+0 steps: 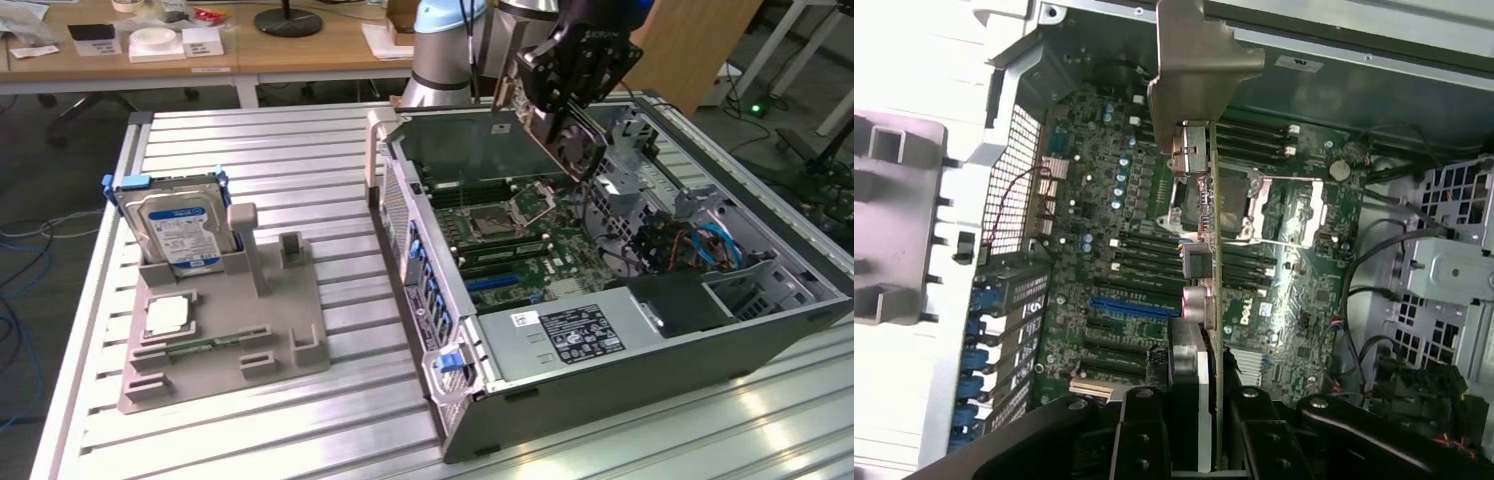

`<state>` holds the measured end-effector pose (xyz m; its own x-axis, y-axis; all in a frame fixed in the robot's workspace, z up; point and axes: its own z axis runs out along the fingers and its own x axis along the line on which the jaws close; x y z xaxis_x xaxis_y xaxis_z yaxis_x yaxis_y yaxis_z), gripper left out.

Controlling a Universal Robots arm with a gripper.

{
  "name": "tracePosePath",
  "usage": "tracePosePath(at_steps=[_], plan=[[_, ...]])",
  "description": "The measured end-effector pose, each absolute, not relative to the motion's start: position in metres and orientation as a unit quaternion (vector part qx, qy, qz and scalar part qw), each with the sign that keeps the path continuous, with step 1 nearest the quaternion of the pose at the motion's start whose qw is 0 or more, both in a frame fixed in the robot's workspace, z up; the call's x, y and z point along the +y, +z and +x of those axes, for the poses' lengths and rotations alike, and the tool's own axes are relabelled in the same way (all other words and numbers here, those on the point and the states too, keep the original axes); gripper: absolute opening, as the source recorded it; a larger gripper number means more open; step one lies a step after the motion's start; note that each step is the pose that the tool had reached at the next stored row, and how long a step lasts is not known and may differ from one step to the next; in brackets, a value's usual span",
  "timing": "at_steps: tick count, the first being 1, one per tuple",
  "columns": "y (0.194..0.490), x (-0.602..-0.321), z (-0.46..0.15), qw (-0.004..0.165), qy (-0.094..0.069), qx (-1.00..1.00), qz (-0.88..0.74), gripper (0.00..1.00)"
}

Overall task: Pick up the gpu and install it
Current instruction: 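Insert the gpu into the slot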

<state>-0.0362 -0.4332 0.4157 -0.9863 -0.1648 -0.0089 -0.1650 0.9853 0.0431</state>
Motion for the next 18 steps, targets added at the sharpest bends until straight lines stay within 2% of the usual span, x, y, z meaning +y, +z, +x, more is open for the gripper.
tracePosePath(at_steps=[18], plan=[[0.4157, -0.4339, -0.0362, 0.001, 0.022, 0.985, -0.171, 0.28]])
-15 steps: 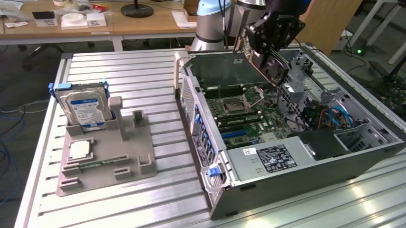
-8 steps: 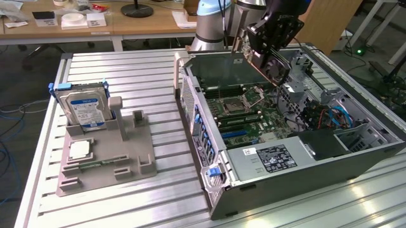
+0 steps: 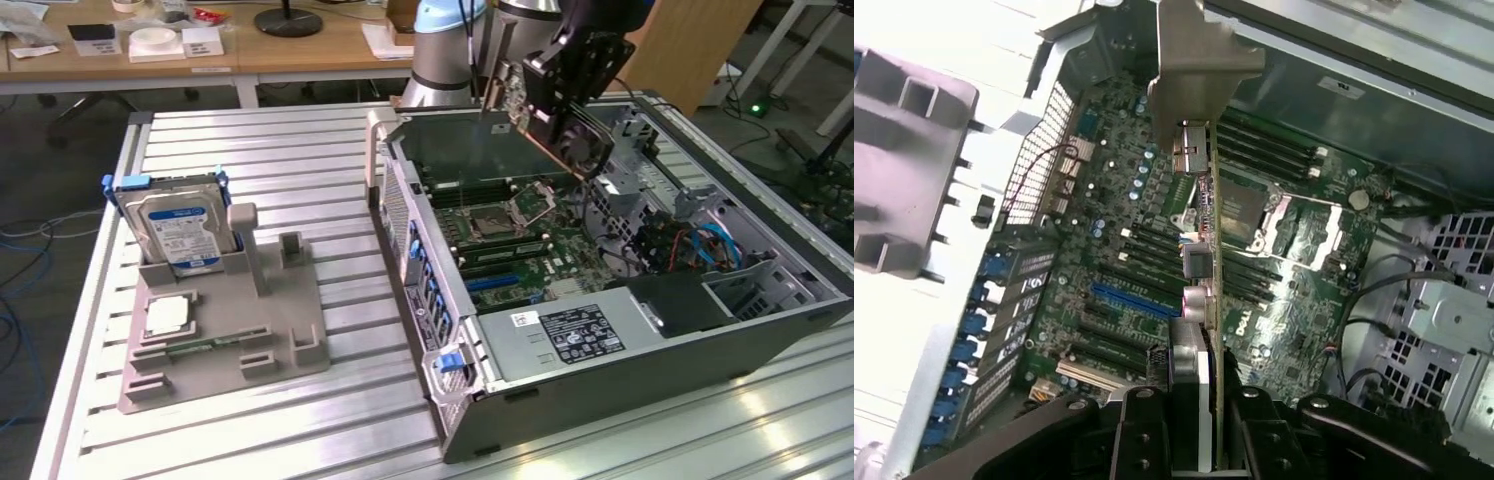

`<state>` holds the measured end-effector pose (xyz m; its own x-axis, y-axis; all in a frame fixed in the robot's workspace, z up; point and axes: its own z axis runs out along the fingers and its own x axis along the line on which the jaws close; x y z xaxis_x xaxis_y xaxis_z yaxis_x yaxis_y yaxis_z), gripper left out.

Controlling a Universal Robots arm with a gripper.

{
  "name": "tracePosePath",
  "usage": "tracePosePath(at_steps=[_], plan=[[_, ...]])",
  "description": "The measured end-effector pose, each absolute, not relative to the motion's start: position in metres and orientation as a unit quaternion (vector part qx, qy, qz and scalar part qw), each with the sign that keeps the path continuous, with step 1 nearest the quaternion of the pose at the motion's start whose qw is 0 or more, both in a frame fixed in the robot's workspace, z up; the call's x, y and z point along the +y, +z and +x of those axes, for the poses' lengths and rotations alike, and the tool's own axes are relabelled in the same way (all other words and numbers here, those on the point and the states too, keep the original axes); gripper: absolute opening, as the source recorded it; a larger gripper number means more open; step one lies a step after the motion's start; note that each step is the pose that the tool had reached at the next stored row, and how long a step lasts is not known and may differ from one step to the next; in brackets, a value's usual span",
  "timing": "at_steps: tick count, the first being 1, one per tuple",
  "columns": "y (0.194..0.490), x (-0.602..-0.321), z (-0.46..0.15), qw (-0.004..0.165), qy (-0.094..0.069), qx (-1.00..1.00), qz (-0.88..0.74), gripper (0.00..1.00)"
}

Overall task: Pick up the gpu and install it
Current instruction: 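Insert the gpu into the slot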

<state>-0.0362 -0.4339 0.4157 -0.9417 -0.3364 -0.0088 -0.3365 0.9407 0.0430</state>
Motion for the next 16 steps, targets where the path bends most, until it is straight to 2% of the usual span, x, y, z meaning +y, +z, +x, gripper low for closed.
tracePosePath(at_steps=[16], plan=[[0.4157, -0.4341, -0.0362, -0.002, 0.022, 0.96, -0.279, 0.28]])
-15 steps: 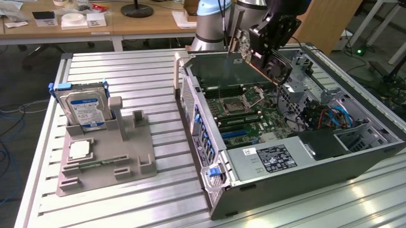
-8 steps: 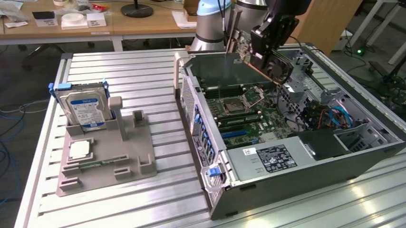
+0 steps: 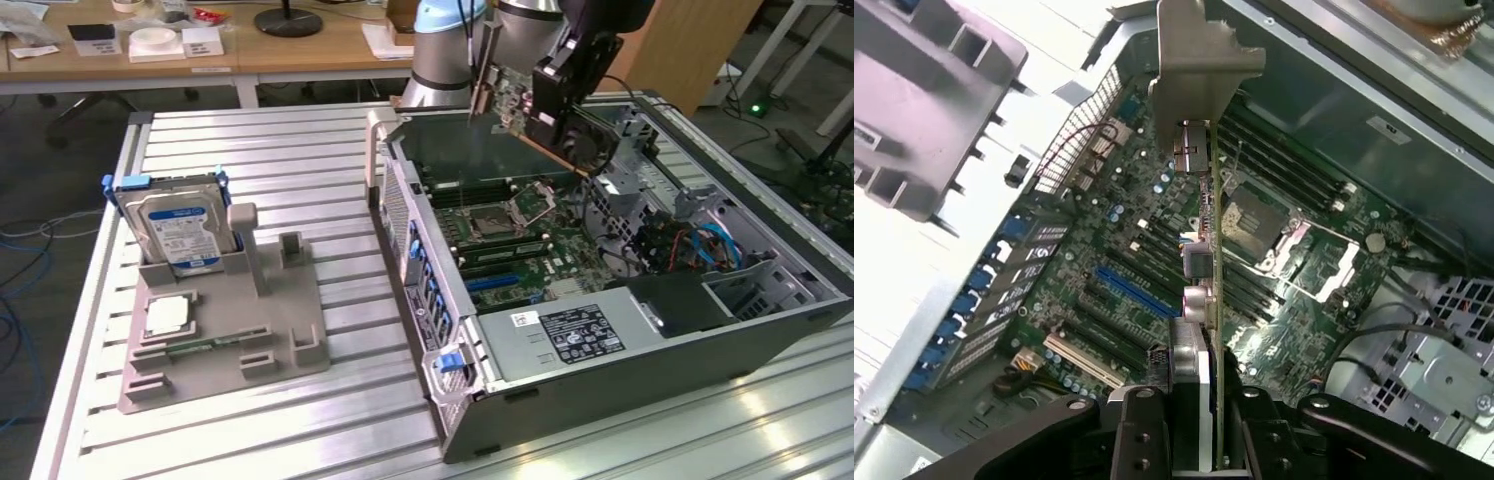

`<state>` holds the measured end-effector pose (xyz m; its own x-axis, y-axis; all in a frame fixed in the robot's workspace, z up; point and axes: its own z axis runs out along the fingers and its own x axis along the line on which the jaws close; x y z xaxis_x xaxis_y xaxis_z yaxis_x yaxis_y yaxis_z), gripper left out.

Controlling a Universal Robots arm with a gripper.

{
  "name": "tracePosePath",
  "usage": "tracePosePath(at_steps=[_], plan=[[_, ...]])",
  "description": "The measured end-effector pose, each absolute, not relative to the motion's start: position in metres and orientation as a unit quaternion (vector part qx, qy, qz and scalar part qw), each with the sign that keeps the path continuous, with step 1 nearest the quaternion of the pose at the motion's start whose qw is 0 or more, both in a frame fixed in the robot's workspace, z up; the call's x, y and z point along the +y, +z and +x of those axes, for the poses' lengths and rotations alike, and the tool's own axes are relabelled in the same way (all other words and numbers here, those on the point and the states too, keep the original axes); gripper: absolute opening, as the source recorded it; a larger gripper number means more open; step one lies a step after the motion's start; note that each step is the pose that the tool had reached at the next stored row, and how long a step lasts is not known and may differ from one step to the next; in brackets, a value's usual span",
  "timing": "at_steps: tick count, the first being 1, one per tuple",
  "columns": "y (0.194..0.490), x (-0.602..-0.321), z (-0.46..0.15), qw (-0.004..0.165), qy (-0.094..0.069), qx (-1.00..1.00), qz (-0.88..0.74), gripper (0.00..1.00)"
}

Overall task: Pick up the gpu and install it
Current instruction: 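Insert the gpu into the slot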

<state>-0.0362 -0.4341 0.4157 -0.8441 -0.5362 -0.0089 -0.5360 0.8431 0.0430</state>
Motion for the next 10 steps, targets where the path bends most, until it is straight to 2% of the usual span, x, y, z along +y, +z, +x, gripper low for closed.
tracePosePath(at_steps=[10], plan=[[0.4157, -0.4342, -0.0362, 0.003, -0.022, -0.939, 0.343, 0.28]])
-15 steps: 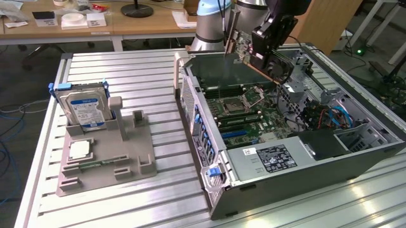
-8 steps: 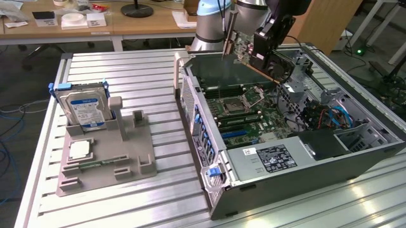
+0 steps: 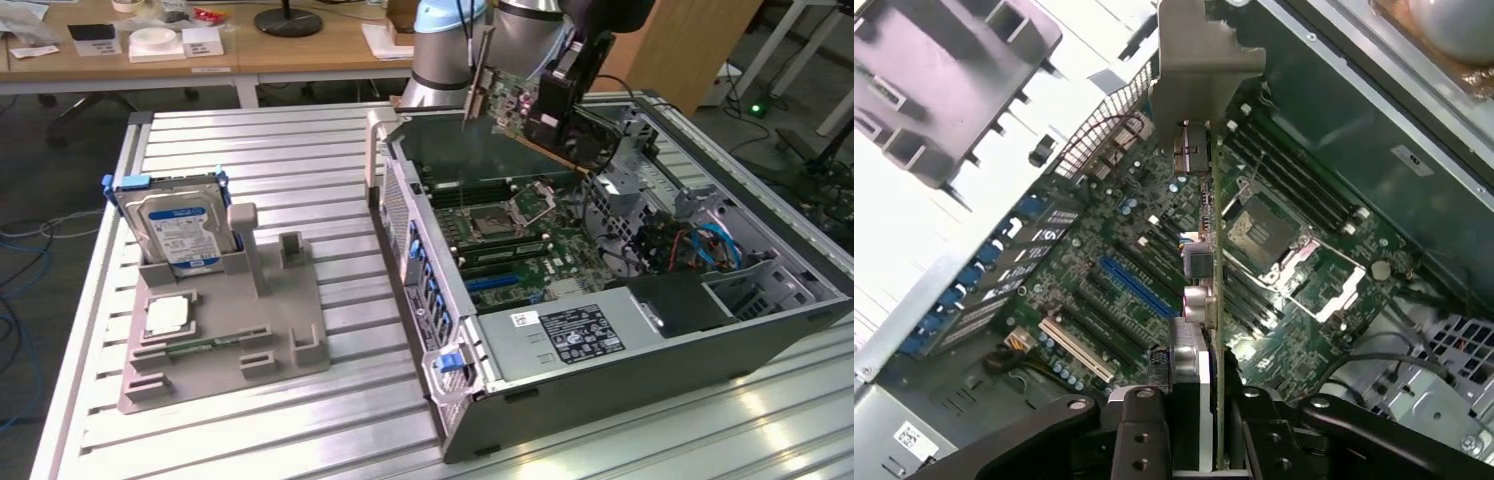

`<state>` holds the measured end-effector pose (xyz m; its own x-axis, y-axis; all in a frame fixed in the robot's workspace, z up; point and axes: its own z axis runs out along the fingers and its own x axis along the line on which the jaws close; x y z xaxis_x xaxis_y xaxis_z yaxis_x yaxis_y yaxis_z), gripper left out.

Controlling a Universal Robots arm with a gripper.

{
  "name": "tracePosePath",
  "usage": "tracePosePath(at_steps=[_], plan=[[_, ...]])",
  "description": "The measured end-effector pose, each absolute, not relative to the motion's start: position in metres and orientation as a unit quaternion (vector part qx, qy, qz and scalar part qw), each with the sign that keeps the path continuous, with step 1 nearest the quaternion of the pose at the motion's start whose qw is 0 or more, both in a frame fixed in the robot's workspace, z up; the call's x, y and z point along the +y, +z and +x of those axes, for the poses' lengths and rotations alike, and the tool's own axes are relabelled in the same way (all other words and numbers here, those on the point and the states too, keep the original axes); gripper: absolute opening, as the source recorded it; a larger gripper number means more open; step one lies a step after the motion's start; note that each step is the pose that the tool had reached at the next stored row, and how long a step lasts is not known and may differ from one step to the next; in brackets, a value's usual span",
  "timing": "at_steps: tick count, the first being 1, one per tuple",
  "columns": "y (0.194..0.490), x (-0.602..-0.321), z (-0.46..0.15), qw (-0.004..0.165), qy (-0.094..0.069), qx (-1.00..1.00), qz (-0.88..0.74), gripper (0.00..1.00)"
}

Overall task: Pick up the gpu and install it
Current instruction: 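Insert the gpu into the slot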

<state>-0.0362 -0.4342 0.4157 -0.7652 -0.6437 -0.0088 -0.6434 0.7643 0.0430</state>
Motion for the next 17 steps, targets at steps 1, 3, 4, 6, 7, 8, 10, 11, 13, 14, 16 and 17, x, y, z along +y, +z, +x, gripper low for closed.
tracePosePath(at_steps=[1, 3, 4, 6, 7, 8, 10, 11, 13, 14, 16, 17], plan=[[0.4157, -0.4342, -0.0362, 0.003, -0.022, -0.937, 0.349, 0.28], [0.4157, -0.4342, -0.0362, 0.004, -0.022, -0.932, 0.361, 0.28], [0.4157, -0.4342, -0.0362, 0.004, -0.022, -0.93, 0.368, 0.28], [0.4157, -0.4343, -0.0362, 0.004, -0.022, -0.925, 0.38, 0.28], [0.4157, -0.4343, -0.0362, 0.004, -0.022, -0.922, 0.386, 0.28], [0.4157, -0.4343, -0.0362, 0.004, -0.022, -0.92, 0.392, 0.28], [0.4157, -0.4343, -0.0362, 0.005, -0.021, -0.914, 0.404, 0.28], [0.4157, -0.4343, -0.0362, 0.005, -0.021, -0.912, 0.41, 0.28], [0.4157, -0.4343, -0.0362, 0.005, -0.021, -0.906, 0.423, 0.28], [0.4157, -0.4343, -0.0362, 0.005, -0.021, -0.903, 0.429, 0.28], [0.4157, -0.4343, -0.0362, 0.006, -0.021, -0.897, 0.442, 0.28], [0.4157, -0.4343, -0.0362, 0.006, -0.021, -0.894, 0.448, 0.28]])
